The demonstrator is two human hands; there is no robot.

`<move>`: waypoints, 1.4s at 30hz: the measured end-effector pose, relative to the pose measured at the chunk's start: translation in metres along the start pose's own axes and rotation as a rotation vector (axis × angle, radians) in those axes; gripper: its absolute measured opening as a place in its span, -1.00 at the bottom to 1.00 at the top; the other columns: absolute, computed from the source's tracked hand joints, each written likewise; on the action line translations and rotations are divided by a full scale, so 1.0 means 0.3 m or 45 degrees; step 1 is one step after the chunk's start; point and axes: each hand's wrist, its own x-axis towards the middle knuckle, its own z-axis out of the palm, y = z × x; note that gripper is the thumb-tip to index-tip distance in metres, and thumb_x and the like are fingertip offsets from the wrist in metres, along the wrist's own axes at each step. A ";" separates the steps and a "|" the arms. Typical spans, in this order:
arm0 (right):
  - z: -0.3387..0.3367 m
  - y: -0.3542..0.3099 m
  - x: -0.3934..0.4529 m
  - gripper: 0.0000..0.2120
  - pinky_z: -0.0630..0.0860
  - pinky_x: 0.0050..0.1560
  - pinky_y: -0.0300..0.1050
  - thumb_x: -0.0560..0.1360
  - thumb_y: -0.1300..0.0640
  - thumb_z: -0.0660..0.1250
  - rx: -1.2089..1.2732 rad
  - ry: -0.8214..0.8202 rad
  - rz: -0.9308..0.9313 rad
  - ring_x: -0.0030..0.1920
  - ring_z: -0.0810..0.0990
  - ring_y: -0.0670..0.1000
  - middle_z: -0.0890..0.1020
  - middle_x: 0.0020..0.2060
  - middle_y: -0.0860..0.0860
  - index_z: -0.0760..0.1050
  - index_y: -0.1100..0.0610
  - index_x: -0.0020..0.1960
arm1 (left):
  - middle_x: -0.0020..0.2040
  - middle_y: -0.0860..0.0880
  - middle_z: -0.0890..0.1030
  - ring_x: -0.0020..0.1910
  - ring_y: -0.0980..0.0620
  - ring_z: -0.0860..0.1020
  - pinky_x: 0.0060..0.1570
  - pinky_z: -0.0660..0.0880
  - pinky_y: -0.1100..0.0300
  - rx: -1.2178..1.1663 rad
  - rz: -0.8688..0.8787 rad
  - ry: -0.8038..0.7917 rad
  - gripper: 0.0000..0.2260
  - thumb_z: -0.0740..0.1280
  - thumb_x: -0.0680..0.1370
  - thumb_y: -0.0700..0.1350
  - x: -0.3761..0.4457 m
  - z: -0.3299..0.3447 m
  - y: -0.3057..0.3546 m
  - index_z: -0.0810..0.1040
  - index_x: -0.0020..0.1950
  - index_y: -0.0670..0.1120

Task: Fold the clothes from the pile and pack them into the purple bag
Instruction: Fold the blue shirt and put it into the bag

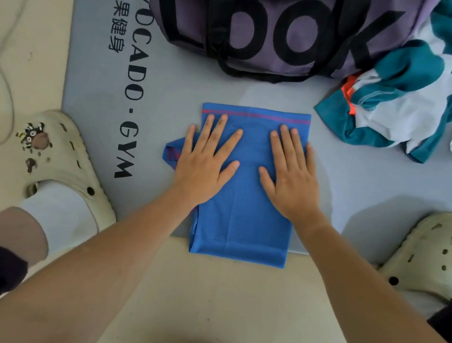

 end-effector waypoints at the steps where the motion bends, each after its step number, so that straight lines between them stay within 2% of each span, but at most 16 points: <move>1: 0.003 0.006 0.001 -0.37 0.06 0.53 0.13 0.61 -0.11 0.14 0.001 -0.008 0.038 0.56 0.09 0.10 0.16 0.55 0.12 0.12 0.19 0.56 | 0.60 -0.16 0.09 0.58 -0.19 0.05 0.49 0.03 -0.22 -0.002 -0.071 -0.015 -0.46 0.06 0.65 0.16 -0.004 -0.009 -0.025 0.13 0.60 -0.01; 3: 0.004 0.007 0.005 -0.36 0.02 0.54 0.11 0.62 -0.09 0.12 -0.003 0.003 0.131 0.56 0.07 0.11 0.14 0.55 0.15 0.09 0.24 0.56 | 0.60 -0.16 0.09 0.58 -0.18 0.05 0.49 0.01 -0.17 -0.056 -0.348 -0.027 -0.43 0.06 0.65 0.17 -0.032 -0.038 -0.089 0.10 0.60 -0.05; 5: 0.001 -0.026 0.009 -0.39 0.00 0.55 0.10 0.63 -0.04 0.10 0.006 0.068 0.213 0.57 0.06 0.12 0.13 0.55 0.18 0.08 0.26 0.56 | 0.54 -0.18 0.24 0.53 -0.18 0.19 0.46 0.15 -0.11 -0.194 -0.614 0.037 -0.43 0.15 0.64 0.14 -0.075 -0.076 -0.141 0.21 0.55 -0.14; 8: 0.011 -0.142 -0.001 -0.40 0.04 0.54 0.15 0.63 -0.05 0.08 0.069 0.135 0.113 0.57 0.04 0.11 0.13 0.56 0.15 0.09 0.23 0.56 | 0.06 -0.06 0.58 0.07 -0.06 0.53 0.06 0.46 0.04 -0.497 -0.831 0.218 -0.65 0.34 0.56 0.10 -0.136 -0.128 -0.145 0.50 0.19 -0.14; 10: 0.032 -0.217 -0.023 -0.38 0.04 0.53 0.15 0.63 -0.10 0.06 0.088 0.082 0.041 0.58 0.02 0.10 0.10 0.57 0.13 0.07 0.20 0.57 | -0.24 0.11 0.53 -0.23 0.09 0.52 -0.25 0.44 0.14 -0.723 -1.097 0.223 -0.70 0.38 0.51 0.16 -0.160 -0.140 -0.110 0.47 -0.07 -0.07; 12: 0.056 -0.253 -0.048 -0.34 0.02 0.54 0.15 0.61 -0.15 0.07 0.034 -0.005 0.036 0.58 -0.01 0.09 0.07 0.57 0.12 0.04 0.18 0.58 | -0.37 0.10 0.49 -0.36 0.08 0.48 -0.37 0.33 0.15 -0.832 -1.343 0.108 -0.60 0.37 0.46 0.27 -0.180 -0.136 -0.069 0.43 -0.24 -0.06; 14: 0.072 -0.253 -0.063 -0.32 0.00 0.54 0.16 0.61 -0.17 0.05 -0.029 -0.053 0.044 0.58 -0.04 0.09 0.03 0.58 0.12 -0.01 0.17 0.59 | -0.44 0.06 0.49 -0.43 0.05 0.45 -0.43 0.28 0.16 -0.790 -1.381 -0.028 -0.53 0.39 0.42 0.31 -0.198 -0.130 -0.032 0.43 -0.35 -0.07; 17: 0.077 -0.244 -0.063 -0.31 -0.01 0.54 0.17 0.60 -0.18 0.02 -0.048 -0.071 0.037 0.58 -0.06 0.08 0.01 0.58 0.11 -0.04 0.16 0.59 | -0.42 0.07 0.52 -0.44 0.12 0.44 -0.42 0.29 0.20 -0.975 -1.309 -0.021 -0.67 0.47 0.46 0.09 -0.214 -0.121 -0.016 0.48 -0.34 -0.08; 21: 0.077 -0.249 -0.058 -0.31 -0.02 0.54 0.18 0.60 -0.18 0.02 -0.036 -0.083 0.033 0.58 -0.07 0.08 0.00 0.59 0.10 -0.06 0.15 0.59 | -0.51 0.14 0.34 -0.50 0.18 0.27 -0.38 0.25 0.20 -1.355 -1.477 0.131 -0.66 0.44 0.47 -0.11 -0.233 -0.141 -0.050 0.33 -0.39 -0.04; 23: 0.076 -0.244 -0.061 -0.31 -0.03 0.54 0.18 0.60 -0.17 0.02 -0.039 -0.084 0.034 0.58 -0.07 0.08 0.00 0.59 0.10 -0.06 0.15 0.60 | -0.41 0.09 0.41 -0.39 0.15 0.37 -0.26 0.37 0.14 -1.478 -1.534 0.092 -0.70 0.43 0.47 -0.12 -0.231 -0.159 -0.061 0.33 -0.34 -0.03; 26: 0.074 -0.242 -0.062 -0.30 -0.04 0.54 0.17 0.60 -0.17 0.02 -0.038 -0.094 0.034 0.58 -0.08 0.08 -0.01 0.59 0.10 -0.07 0.15 0.60 | -0.16 -0.13 0.59 -0.11 -0.08 0.58 0.05 0.54 -0.04 -1.664 -1.584 -0.032 -0.74 0.48 0.47 -0.06 -0.216 -0.176 -0.073 0.40 -0.23 -0.06; 31: 0.075 -0.243 -0.058 -0.30 -0.06 0.54 0.17 0.60 -0.18 0.00 -0.038 -0.110 0.031 0.58 -0.09 0.08 -0.02 0.59 0.10 -0.09 0.15 0.60 | -0.14 -0.07 0.67 -0.23 0.02 0.57 -0.28 0.44 0.21 -1.516 -1.635 -0.199 -0.81 0.50 0.46 -0.02 -0.208 -0.165 -0.094 0.56 -0.19 -0.09; 35: 0.079 -0.243 -0.061 -0.30 -0.05 0.54 0.17 0.60 -0.17 0.01 -0.033 -0.102 0.025 0.58 -0.09 0.08 -0.02 0.59 0.10 -0.08 0.14 0.60 | -0.16 -0.23 0.67 -0.21 -0.15 0.60 0.01 0.60 -0.10 -1.297 -1.672 -0.108 -0.73 0.49 0.47 -0.01 -0.232 -0.159 -0.101 0.52 -0.28 -0.13; 37: 0.079 -0.246 -0.061 -0.30 -0.05 0.54 0.17 0.59 -0.17 0.02 -0.038 -0.103 0.026 0.58 -0.08 0.08 -0.01 0.59 0.11 -0.07 0.15 0.60 | -0.20 -0.23 0.68 -0.17 -0.21 0.67 -0.04 0.63 -0.13 -1.308 -1.710 -0.065 -0.66 0.50 0.45 0.07 -0.247 -0.164 -0.083 0.52 -0.28 -0.16; 39: 0.079 -0.244 -0.059 -0.30 -0.06 0.54 0.17 0.59 -0.17 0.03 -0.030 -0.108 0.025 0.58 -0.08 0.08 -0.01 0.59 0.11 -0.07 0.15 0.60 | -0.29 -0.11 0.68 -0.29 -0.08 0.69 -0.21 0.66 0.03 -1.400 -1.769 -0.082 -0.60 0.52 0.40 0.15 -0.259 -0.169 -0.056 0.53 -0.26 -0.17; 42: 0.078 -0.241 -0.059 -0.30 -0.06 0.54 0.17 0.59 -0.17 0.02 -0.031 -0.110 0.025 0.58 -0.09 0.08 -0.01 0.59 0.10 -0.08 0.14 0.60 | -0.29 0.07 0.67 -0.42 0.12 0.64 -0.37 0.52 0.22 -1.563 -1.787 -0.206 -0.74 0.50 0.42 0.14 -0.265 -0.162 -0.018 0.59 -0.18 -0.02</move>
